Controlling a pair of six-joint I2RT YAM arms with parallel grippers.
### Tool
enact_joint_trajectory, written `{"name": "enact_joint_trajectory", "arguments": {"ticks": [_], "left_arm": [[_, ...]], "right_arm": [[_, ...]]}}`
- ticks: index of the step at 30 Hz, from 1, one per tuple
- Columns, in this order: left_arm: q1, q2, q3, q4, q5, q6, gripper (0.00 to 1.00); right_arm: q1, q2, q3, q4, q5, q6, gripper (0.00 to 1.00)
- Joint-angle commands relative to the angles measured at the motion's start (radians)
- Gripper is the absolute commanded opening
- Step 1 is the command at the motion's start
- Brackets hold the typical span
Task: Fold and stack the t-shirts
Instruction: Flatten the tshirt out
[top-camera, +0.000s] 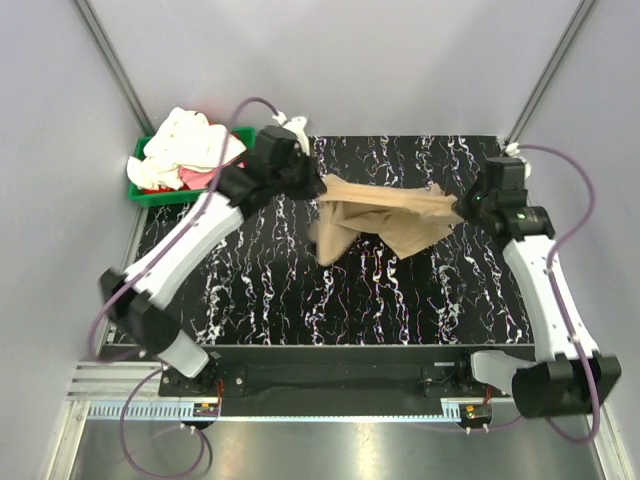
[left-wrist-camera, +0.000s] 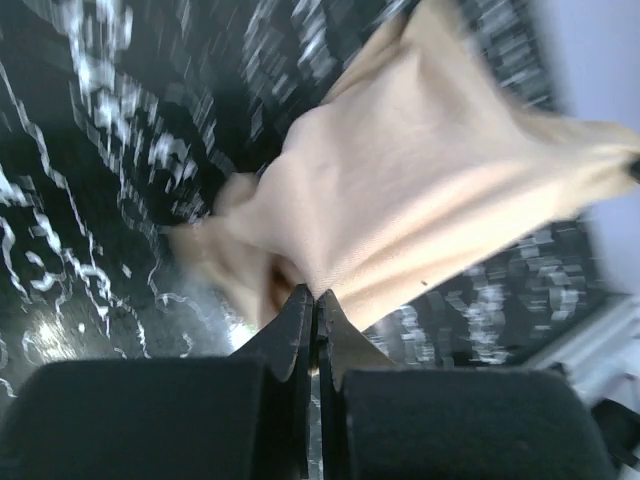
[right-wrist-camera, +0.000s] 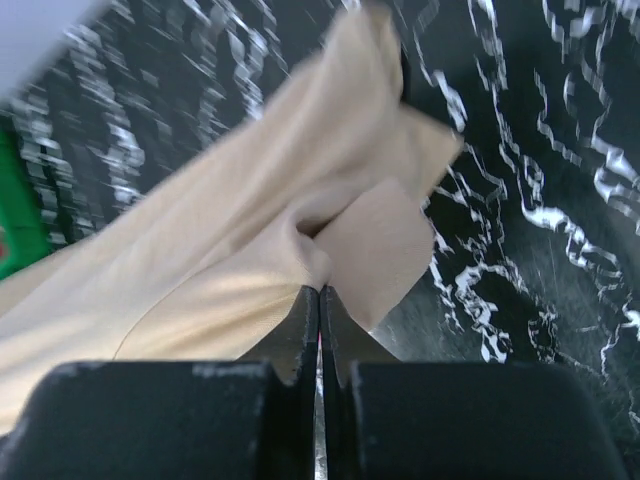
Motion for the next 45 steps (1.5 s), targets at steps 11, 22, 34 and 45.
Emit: {"name": "enact_joint_trajectory", "arguments": {"ticks": [11, 22, 34, 45], "left_arm": [[-0.031, -0.060, 0.096, -0.302, -0.225, 0.132, 0.00], [0.055, 0.247, 0.988, -0.344, -0.619, 0.374, 0.00], [-0.018, -0.205, 0.302, -0.213, -0.232, 0.310, 0.00], [-0.054, -0.154, -0.197, -0.204, -0.071, 0.146, 0.00]], "right_arm": [[-0.005, 0.034, 0.292, -0.206, 0.079, -0.130, 0.00], [-0.005, 0.453, 1.074, -0.182, 0.049, -0.157, 0.00], [-0.005, 0.249, 0.864, -0.304, 0.068, -0.204, 0.00], [0.002, 0.106, 0.325, -0.274, -0.003, -0.104, 0.00]]}}
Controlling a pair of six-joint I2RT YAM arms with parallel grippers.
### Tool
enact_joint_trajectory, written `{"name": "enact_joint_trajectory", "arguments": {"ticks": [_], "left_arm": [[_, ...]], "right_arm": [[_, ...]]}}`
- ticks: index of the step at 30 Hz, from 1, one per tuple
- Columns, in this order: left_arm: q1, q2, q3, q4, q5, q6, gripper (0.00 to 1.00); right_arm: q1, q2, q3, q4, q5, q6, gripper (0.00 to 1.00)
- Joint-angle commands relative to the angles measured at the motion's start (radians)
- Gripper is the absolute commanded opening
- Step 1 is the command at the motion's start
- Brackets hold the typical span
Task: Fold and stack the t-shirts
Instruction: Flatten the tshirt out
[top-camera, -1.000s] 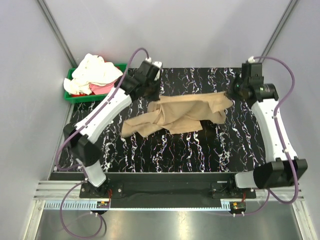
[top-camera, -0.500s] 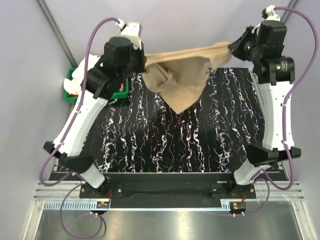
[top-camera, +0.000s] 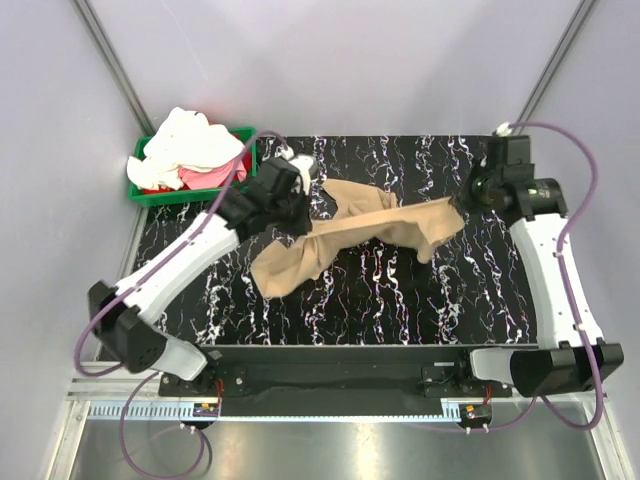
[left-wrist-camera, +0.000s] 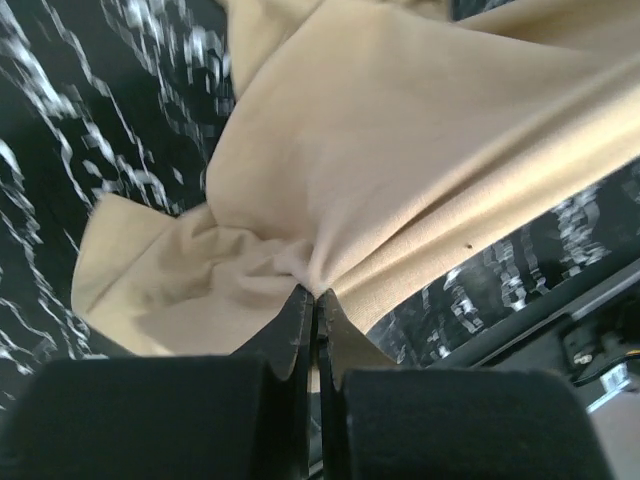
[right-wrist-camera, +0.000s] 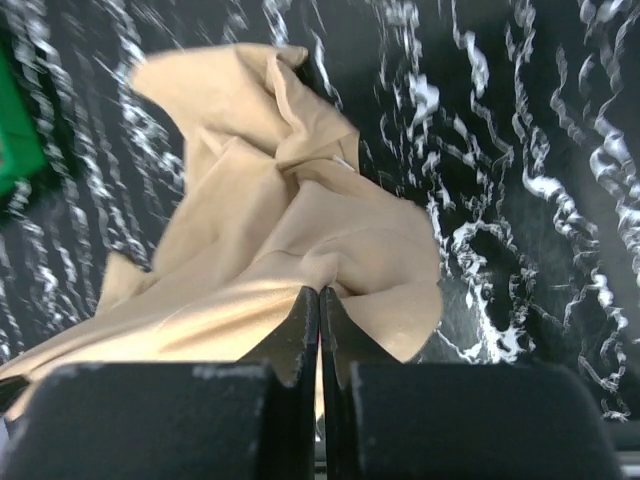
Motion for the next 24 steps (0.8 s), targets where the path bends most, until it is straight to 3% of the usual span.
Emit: {"name": "enact_joint_trajectory", "arguments": {"ticks": [1, 7, 10, 11, 15, 18, 22, 23, 24], "left_arm": [[0.018, 0.097, -0.099, -0.048, -0.023, -0.027, 0.00], [0.029, 0.116, -0.201, -0.070, -0.238, -0.076, 0.00], [0.058, 0.102, -0.205, -0.122, -0.312, -0.082, 0.00], [0.066, 0.102, -0.207, -0.133, -0.338, -0.078, 0.00], [0.110, 0.109, -0.225, -0.165, -0.392, -0.070, 0.00], [0.157, 0.142, -0.230, -0.157, -0.363, -0.061, 0.00], [0.172, 0.176, -0.215, -0.159, -0.329, -0.042, 0.00], [0.172, 0.178, -0.210, -0.159, -0.324, -0.041, 0.18], [0.170, 0.173, -0.207, -0.160, -0.323, -0.044, 0.27]], "right_arm": [[-0.025, 0.061, -0.179, 0.090, 0.024, 0.023, 0.00], [0.181, 0.183, -0.384, 0.220, 0.019, 0.095, 0.01], [0.274, 0.249, -0.394, 0.237, -0.002, 0.119, 0.08], [0.284, 0.257, -0.401, 0.239, -0.005, 0.126, 0.18], [0.285, 0.222, -0.425, 0.230, -0.002, 0.133, 0.40], [0.284, 0.147, -0.431, 0.220, 0.039, 0.167, 0.47], [0.279, 0.124, -0.493, 0.239, 0.044, 0.225, 0.45], [0.278, 0.122, -0.512, 0.289, 0.018, 0.248, 0.44], [0.279, 0.118, -0.535, 0.323, -0.011, 0.260, 0.43]]}}
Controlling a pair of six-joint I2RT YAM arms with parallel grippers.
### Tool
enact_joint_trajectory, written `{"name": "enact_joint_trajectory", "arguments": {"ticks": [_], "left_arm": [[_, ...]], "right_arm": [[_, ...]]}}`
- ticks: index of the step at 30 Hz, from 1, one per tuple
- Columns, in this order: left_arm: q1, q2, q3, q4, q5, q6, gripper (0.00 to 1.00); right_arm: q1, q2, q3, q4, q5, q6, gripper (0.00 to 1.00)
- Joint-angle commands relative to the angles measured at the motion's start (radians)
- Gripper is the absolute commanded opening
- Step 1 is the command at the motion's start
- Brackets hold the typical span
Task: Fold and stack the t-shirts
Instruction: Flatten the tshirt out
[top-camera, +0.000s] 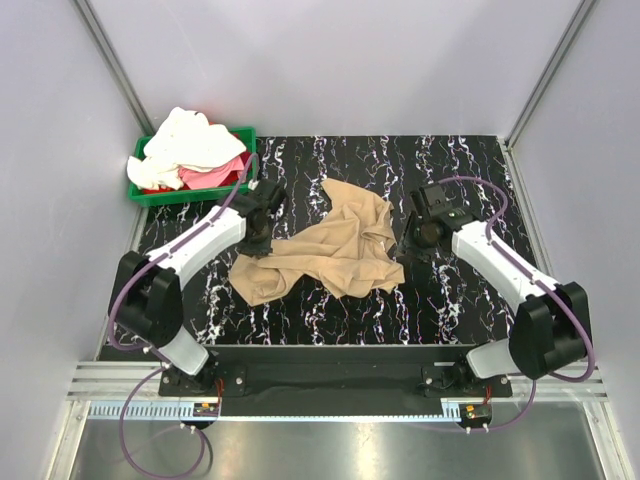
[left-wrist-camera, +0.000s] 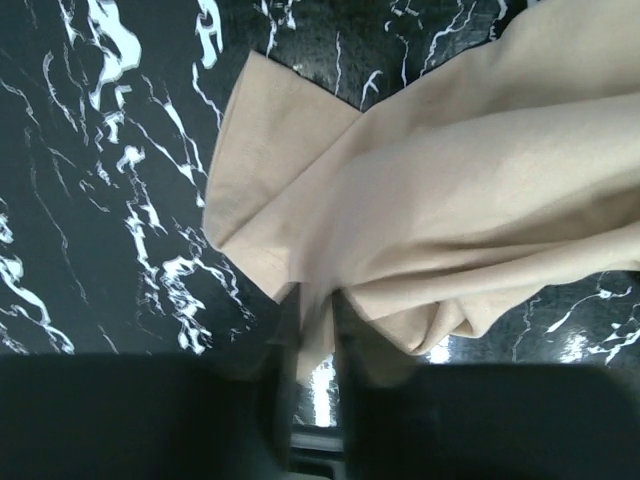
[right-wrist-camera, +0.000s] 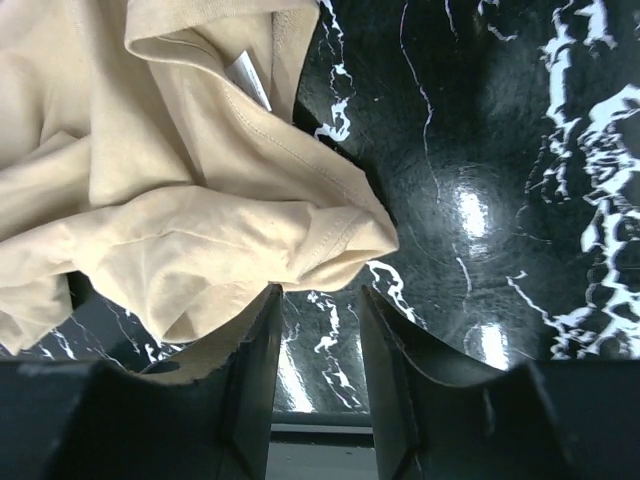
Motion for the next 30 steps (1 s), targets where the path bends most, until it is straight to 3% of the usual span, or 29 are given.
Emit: {"name": "enact_joint_trajectory", "arguments": {"ticks": [1, 6, 10, 15, 20, 24, 30], "left_arm": [[-0.003, -0.004, 0.030, -0.008, -0.009, 0.008, 0.30], [-0.069, -0.063, 0.109, -0.008, 0.007, 0.015, 0.44], [-0.130, -0.114, 0.104, 0.062, 0.206, -0.003, 0.45], [-0.187, -0.146, -0.017, 0.200, 0.365, -0.081, 0.45], [-0.269, -0.143, -0.155, 0.387, 0.483, -0.190, 0.45], [-0.328, -0.099, -0.265, 0.556, 0.511, -0.296, 0.48], [-0.403, 0.002, -0.295, 0.668, 0.353, -0.419, 0.52]], "right_arm": [[-0.003, -0.020, -0.096, 0.113, -0.071, 0.086, 0.43], [-0.003, 0.014, -0.198, 0.271, -0.086, 0.152, 0.44], [-0.003, 0.069, -0.232, 0.380, -0.054, 0.159, 0.41], [-0.003, 0.199, -0.130, 0.458, 0.077, 0.025, 0.15], [-0.023, 0.279, -0.013, 0.444, 0.161, -0.047, 0.08], [-0.031, 0.309, 0.050, 0.425, 0.161, -0.065, 0.08], [-0.029, 0.208, 0.006, 0.382, 0.090, -0.041, 0.25]]}}
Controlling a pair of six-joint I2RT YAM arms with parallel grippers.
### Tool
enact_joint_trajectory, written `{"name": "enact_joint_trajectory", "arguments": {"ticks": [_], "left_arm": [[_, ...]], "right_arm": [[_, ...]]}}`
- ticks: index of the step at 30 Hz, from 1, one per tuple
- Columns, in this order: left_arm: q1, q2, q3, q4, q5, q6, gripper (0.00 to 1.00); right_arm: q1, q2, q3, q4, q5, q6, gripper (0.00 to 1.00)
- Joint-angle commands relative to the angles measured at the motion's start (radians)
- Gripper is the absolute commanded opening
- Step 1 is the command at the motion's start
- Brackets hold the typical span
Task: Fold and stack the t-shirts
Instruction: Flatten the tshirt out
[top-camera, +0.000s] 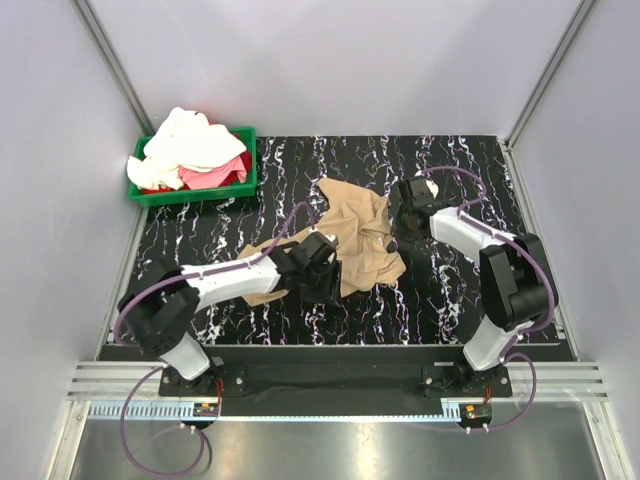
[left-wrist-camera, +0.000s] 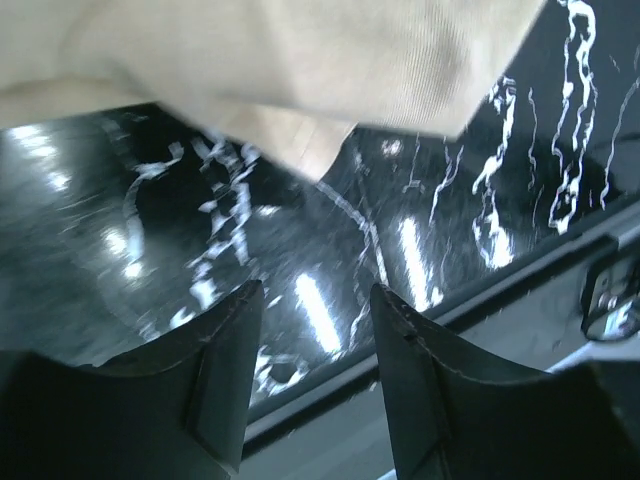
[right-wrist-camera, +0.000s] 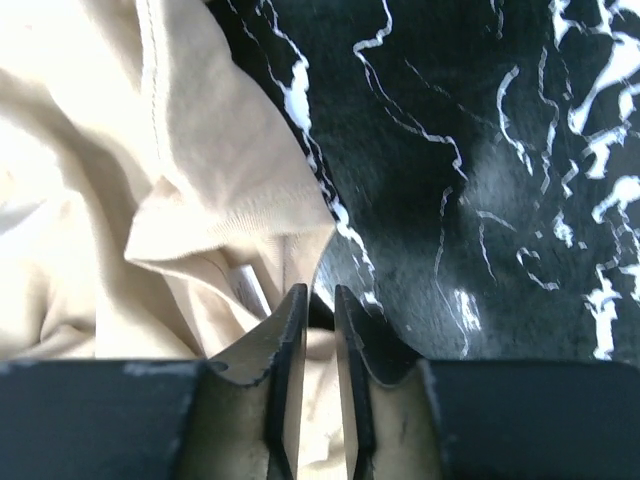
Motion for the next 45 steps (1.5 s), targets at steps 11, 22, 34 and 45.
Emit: {"name": "enact_joint_trajectory", "arguments": {"ticks": [11, 22, 34, 45], "left_arm": [[-0.019, 0.174, 0.019, 0.231, -0.185, -0.158, 0.49], [-0.021, 0.027, 0.031, 0.103, -0.061, -0.141, 0.00], [-0.021, -0.182, -0.107, -0.011, 0.060, -0.114, 0.00], [-0.019, -0.171, -0.154, -0.031, 0.009, -0.092, 0.00]], "right_arm": [[-0.001, -0.329, -0.124, -0.091, -0.109, 0.027, 0.30], [0.005, -0.548, -0.335, -0.125, -0.325, 0.229, 0.39], [0.156, -0.640, -0.598, 0.025, -0.330, 0.544, 0.47], [0.311, -0.496, -0.595, 0.132, -0.154, 0.618, 0.46]]}}
